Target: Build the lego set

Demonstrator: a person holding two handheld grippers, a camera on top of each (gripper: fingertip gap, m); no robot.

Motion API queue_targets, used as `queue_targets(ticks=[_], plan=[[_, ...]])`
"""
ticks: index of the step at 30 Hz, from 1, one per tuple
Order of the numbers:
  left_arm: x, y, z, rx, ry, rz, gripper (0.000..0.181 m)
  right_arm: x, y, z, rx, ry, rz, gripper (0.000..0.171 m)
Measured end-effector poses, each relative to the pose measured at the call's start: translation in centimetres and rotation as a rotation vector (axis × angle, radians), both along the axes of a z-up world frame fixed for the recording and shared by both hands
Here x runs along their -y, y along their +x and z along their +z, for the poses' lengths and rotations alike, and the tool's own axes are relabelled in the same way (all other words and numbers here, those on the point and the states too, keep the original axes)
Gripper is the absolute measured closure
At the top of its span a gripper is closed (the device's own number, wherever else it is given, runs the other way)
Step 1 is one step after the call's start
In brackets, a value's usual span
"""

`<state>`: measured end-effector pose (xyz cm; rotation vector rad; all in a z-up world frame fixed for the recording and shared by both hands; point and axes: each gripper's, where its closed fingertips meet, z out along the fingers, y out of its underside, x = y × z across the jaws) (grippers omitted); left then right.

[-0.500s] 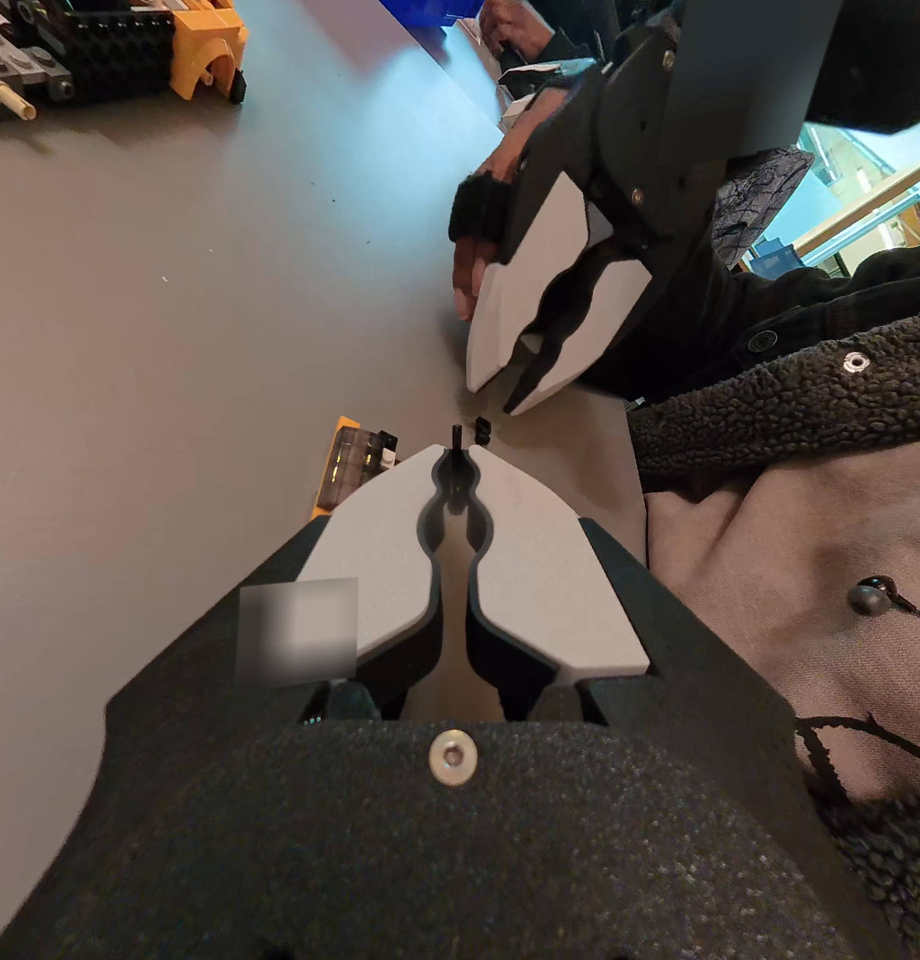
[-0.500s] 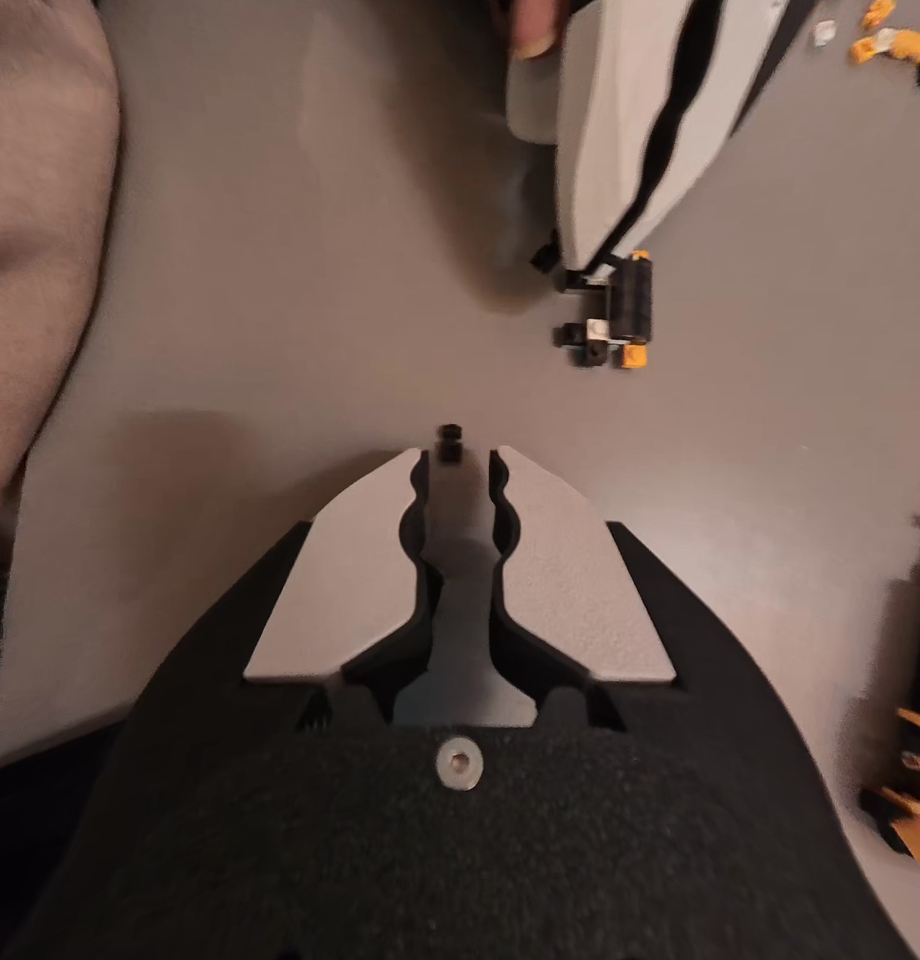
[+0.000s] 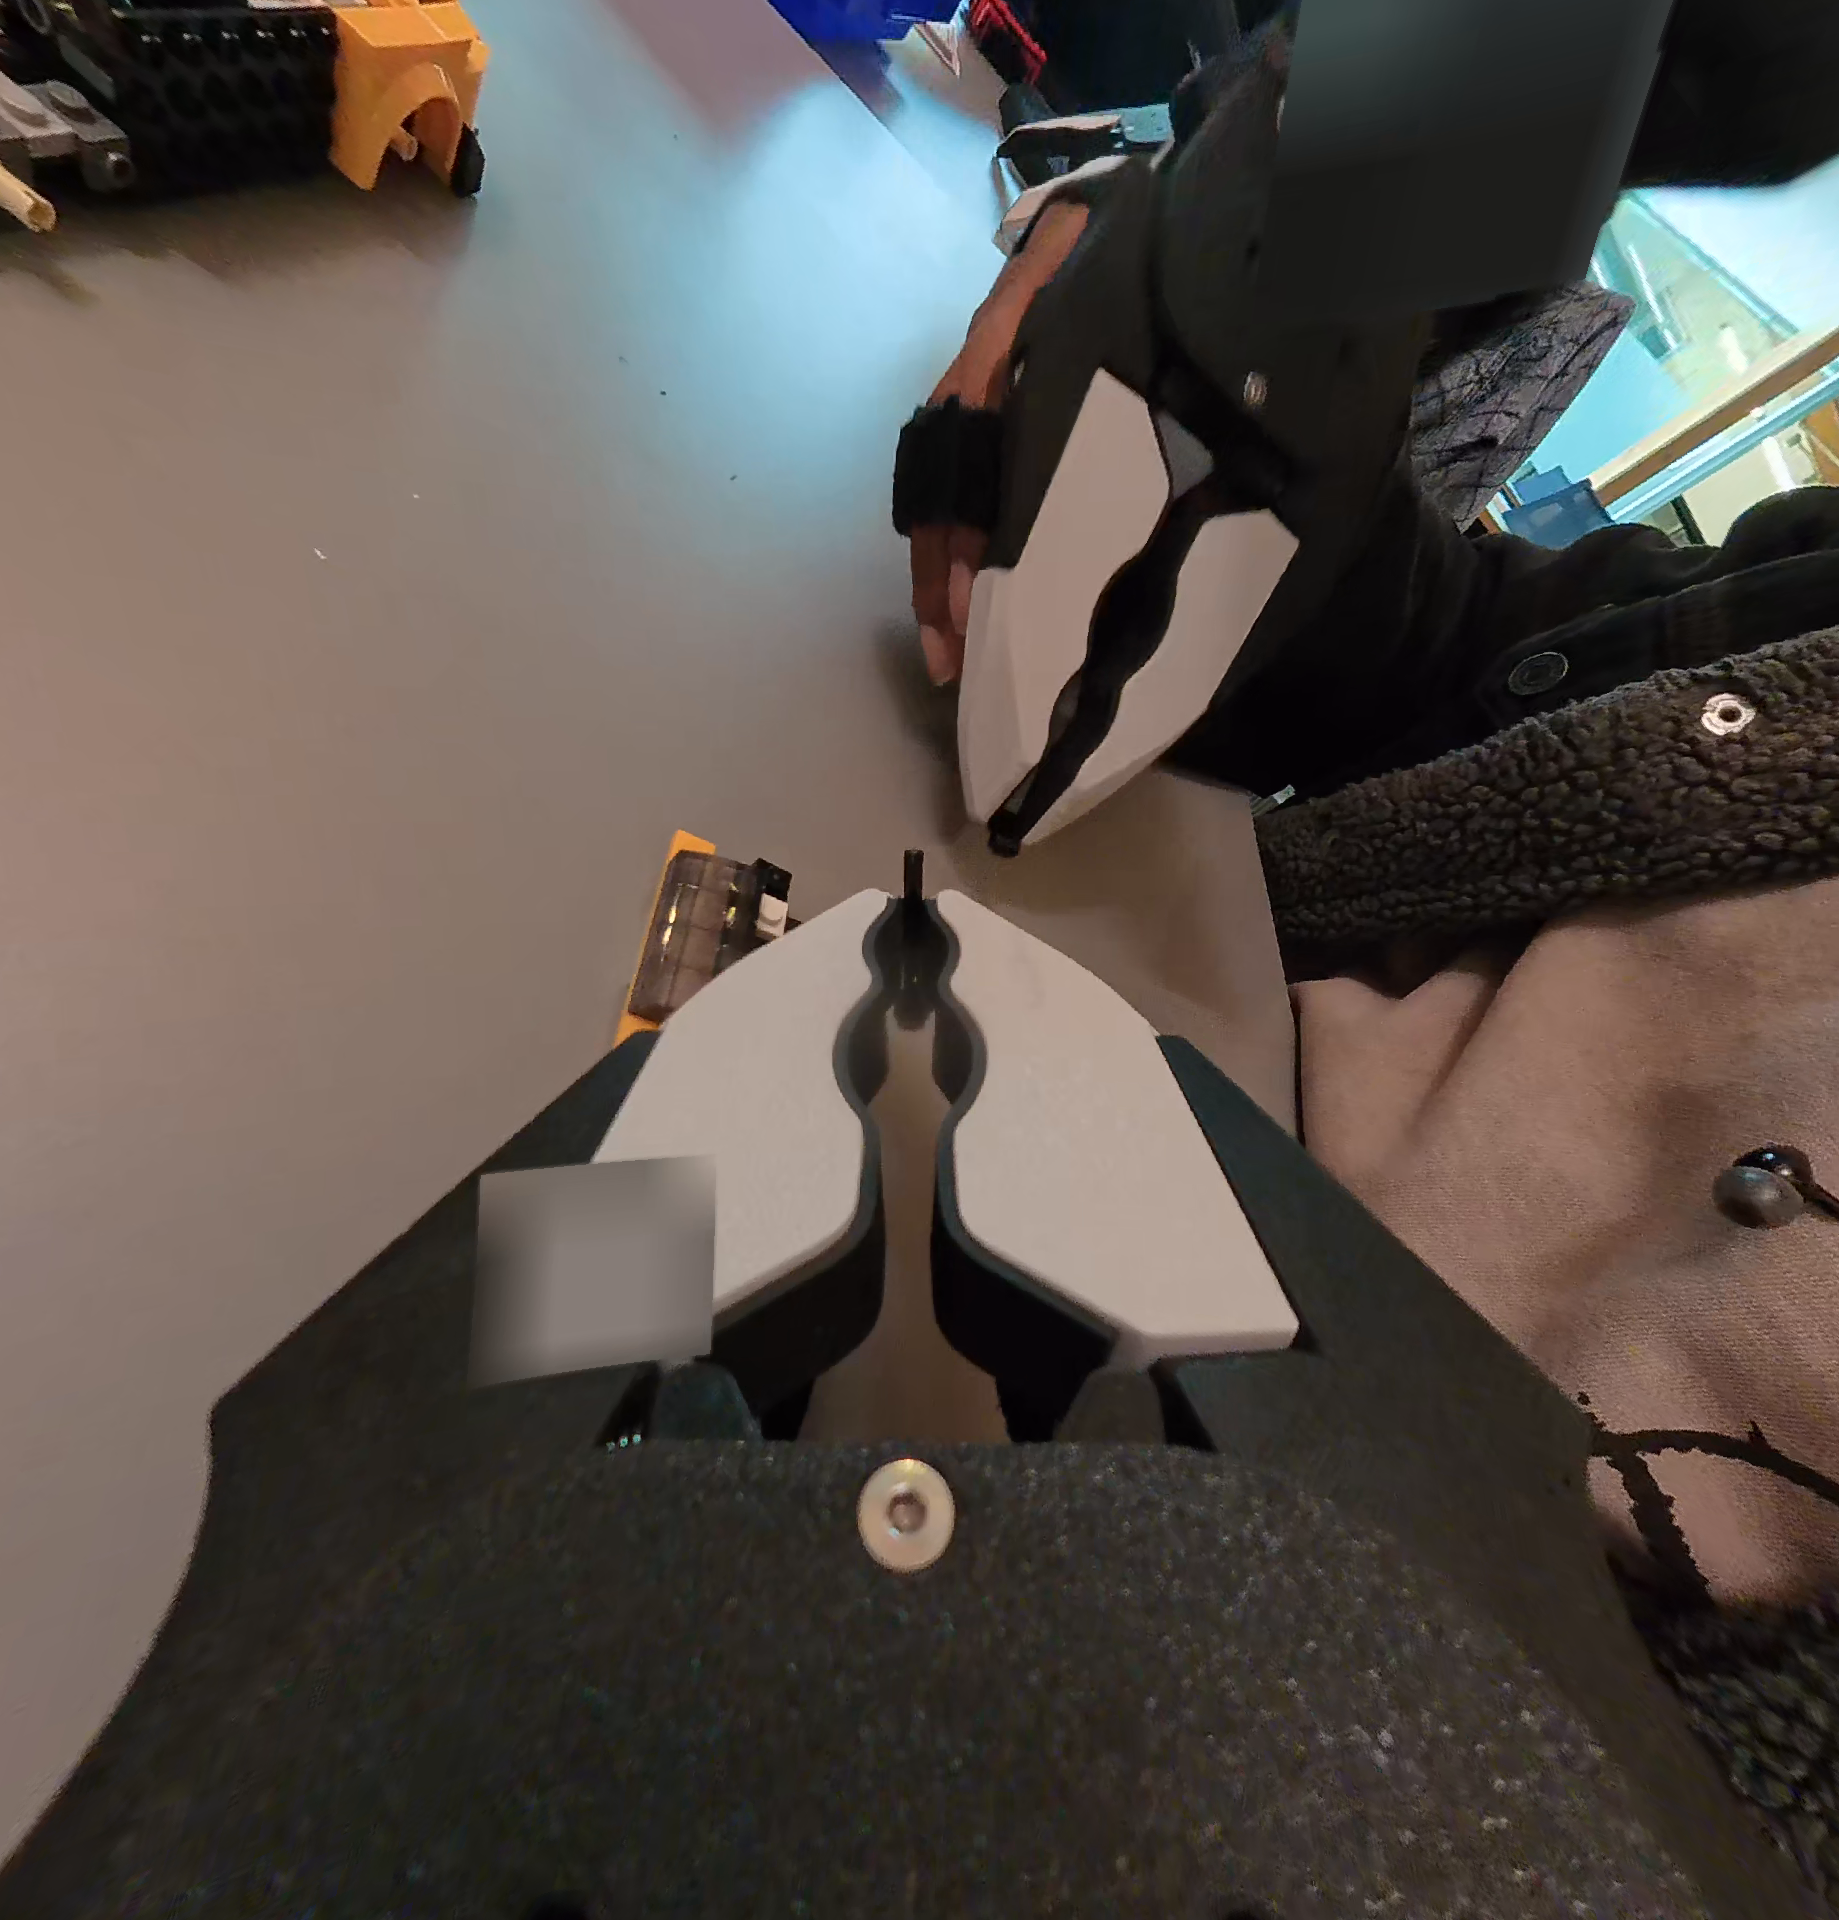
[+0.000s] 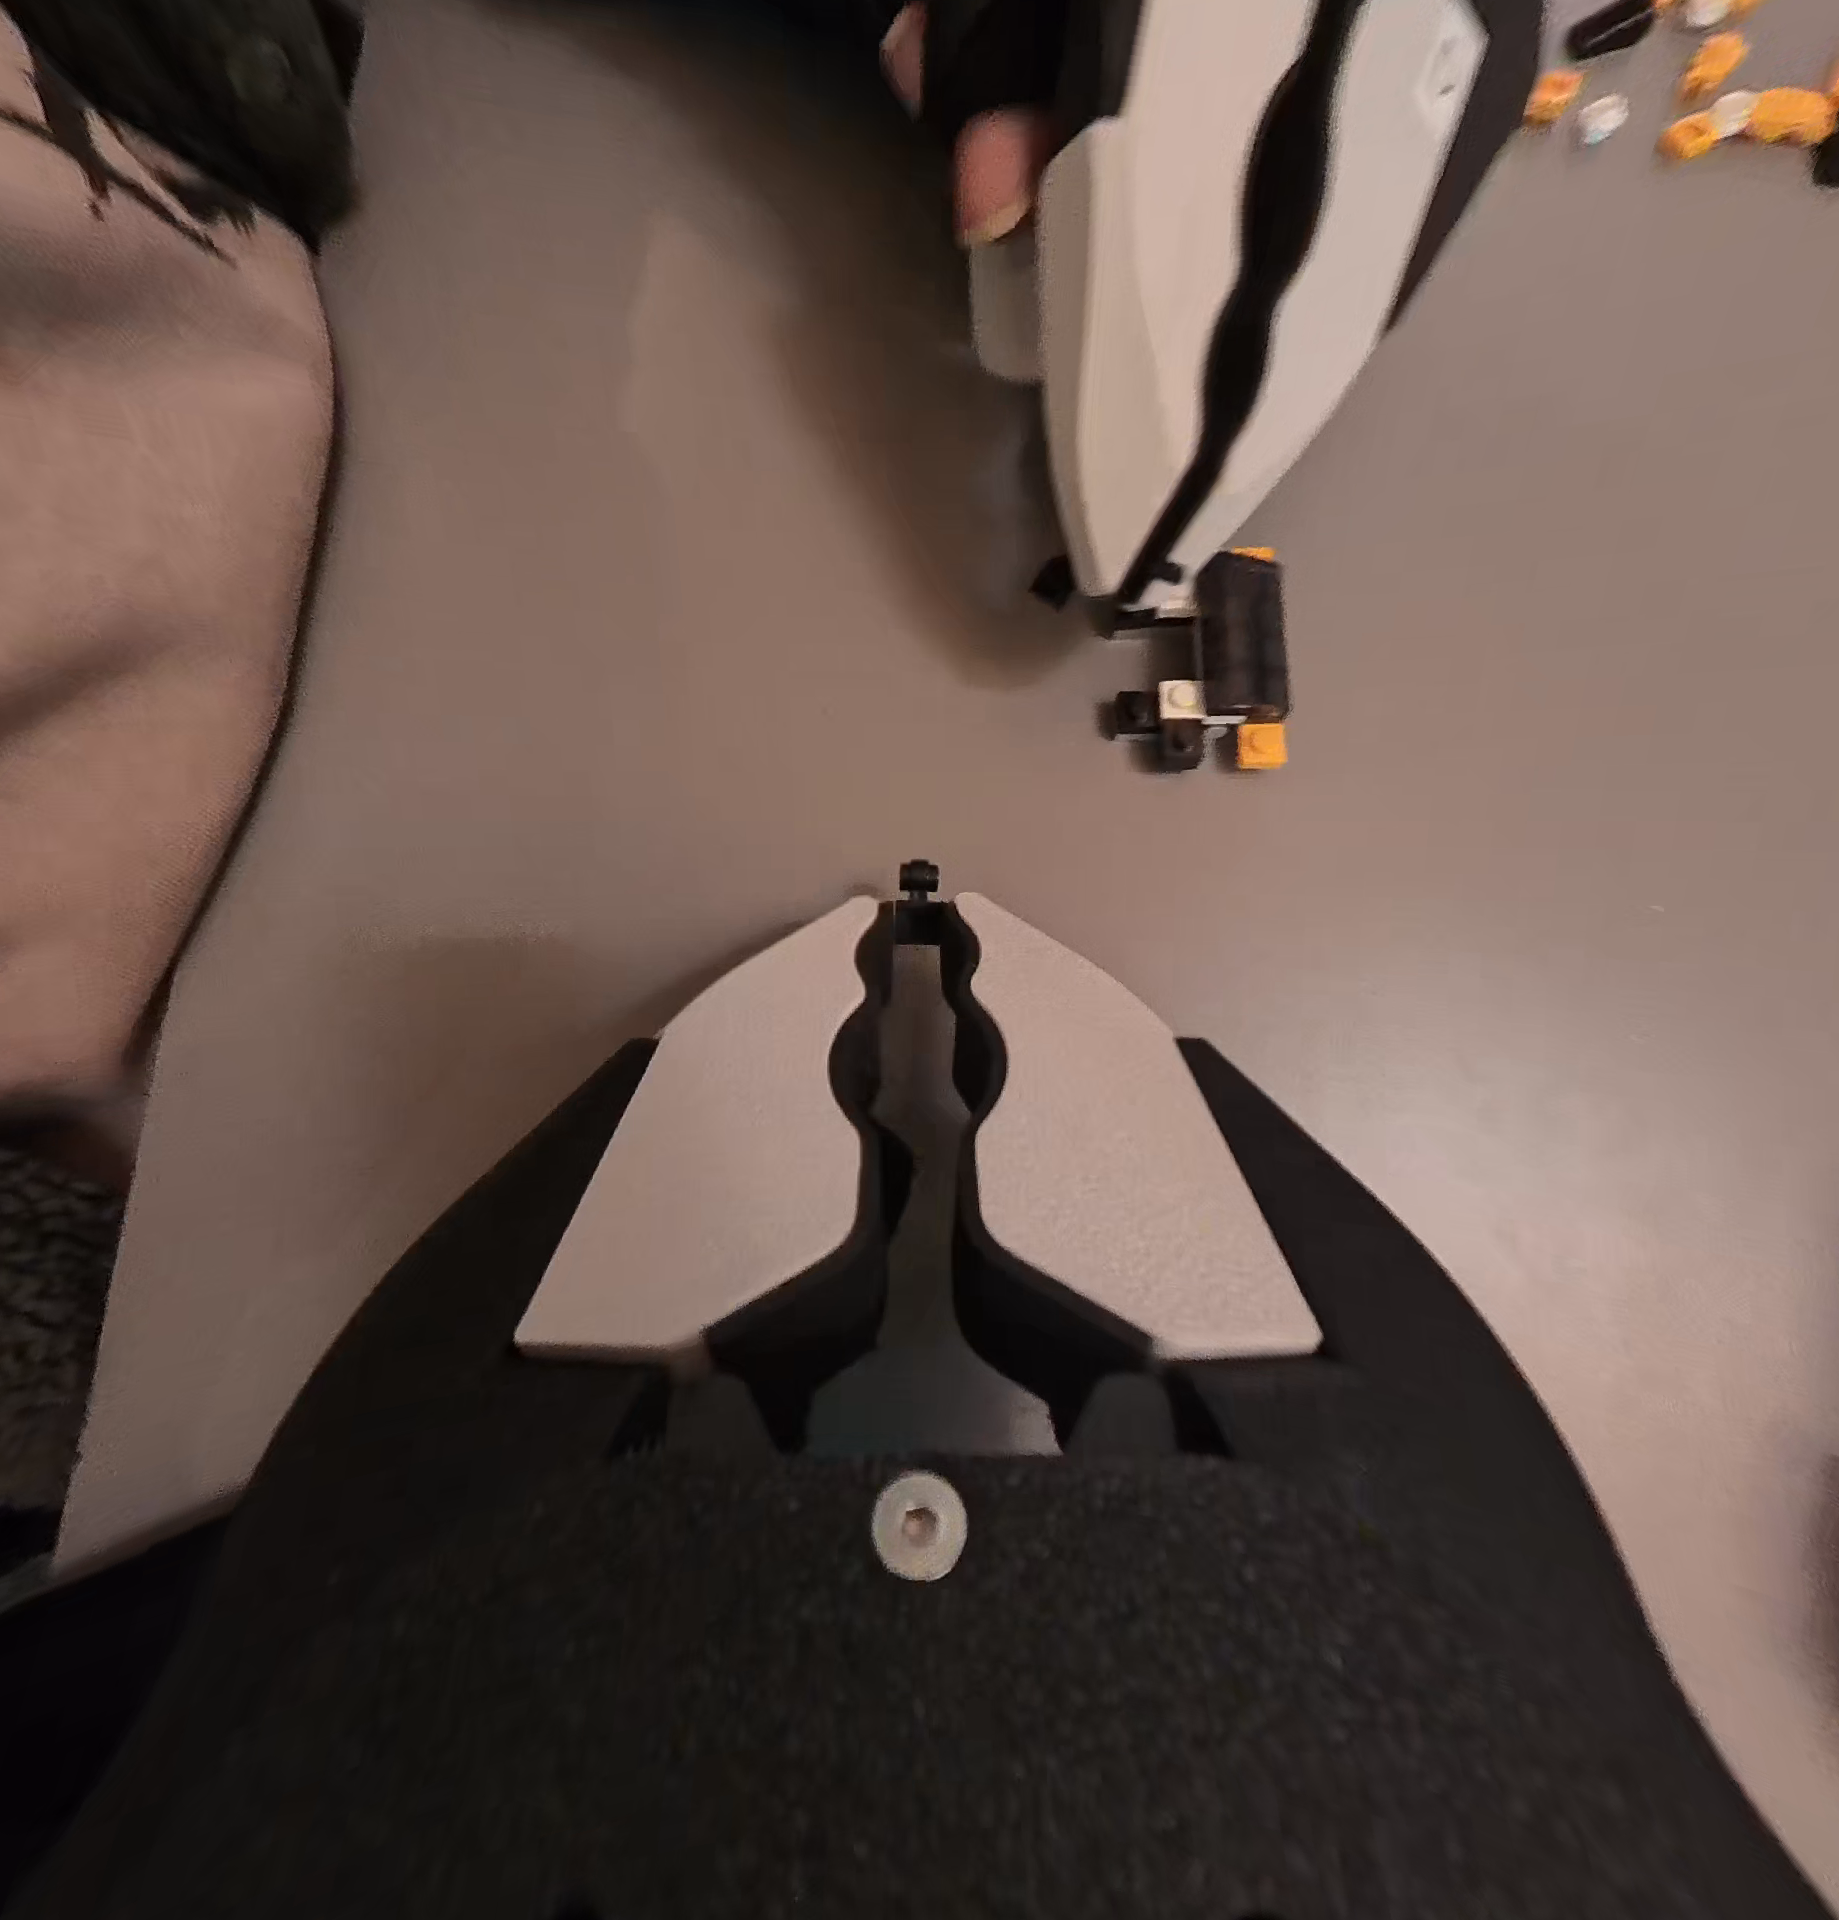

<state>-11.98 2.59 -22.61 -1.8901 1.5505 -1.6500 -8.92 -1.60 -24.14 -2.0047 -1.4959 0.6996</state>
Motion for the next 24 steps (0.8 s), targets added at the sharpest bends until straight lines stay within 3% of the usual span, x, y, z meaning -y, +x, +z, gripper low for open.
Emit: queue_targets(ticks=[5, 14, 24], plan=[[0.1, 0.0, 0.0, -0.001, 0.003, -0.007, 0.180, -2.2, 1.9, 0.2, 0.000, 0.042, -0.120, 0.151], [0.1, 0.0, 0.0, -0.003, -0.004, -0.010, 0.179, -2.8, 3.8, -1.0, 0.135, 0.112, -0.134, 0.153], [0.2, -0.1, 0.0, 0.000, -0.006, -0.013, 0.179, -3.8, 4.8, -1.8, 0.152, 0.091, -0.206, 0.151]])
